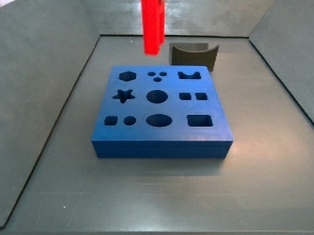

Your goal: Insert the square-circle object.

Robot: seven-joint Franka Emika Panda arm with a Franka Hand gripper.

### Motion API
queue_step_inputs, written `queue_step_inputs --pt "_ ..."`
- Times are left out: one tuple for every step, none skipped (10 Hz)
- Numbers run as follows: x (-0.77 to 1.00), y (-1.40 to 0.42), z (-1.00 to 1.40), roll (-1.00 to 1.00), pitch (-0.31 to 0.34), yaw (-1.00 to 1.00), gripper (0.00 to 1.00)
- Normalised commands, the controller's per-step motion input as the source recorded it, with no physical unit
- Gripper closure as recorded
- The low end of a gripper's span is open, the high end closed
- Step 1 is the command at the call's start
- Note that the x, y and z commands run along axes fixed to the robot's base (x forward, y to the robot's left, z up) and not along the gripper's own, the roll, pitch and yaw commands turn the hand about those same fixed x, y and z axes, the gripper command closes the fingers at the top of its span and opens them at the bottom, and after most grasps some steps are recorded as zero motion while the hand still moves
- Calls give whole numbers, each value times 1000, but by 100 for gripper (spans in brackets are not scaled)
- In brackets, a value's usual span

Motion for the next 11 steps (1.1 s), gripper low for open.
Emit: queue_step_inputs --pt "-100 -223 -377 0 0 -846 100" --pt "-106 -214 -334 10 0 -846 100" --pt "-106 -194 -363 3 0 -863 100" --pt "-89 -177 -360 1 0 -883 100" --pt "-109 -189 -357 4 0 -866 100" --pt "-291 -246 -420 0 -4 -700 100" --pt "-554 -300 -454 0 -34 -474 100" --pt "-674 -291 -440 0 -41 -383 100" --pt "-609 -206 -400 0 -33 -489 100" --pt "-349 0 -360 0 -23 -840 100" --pt "-166 0 -274 0 -13 -1000 100"
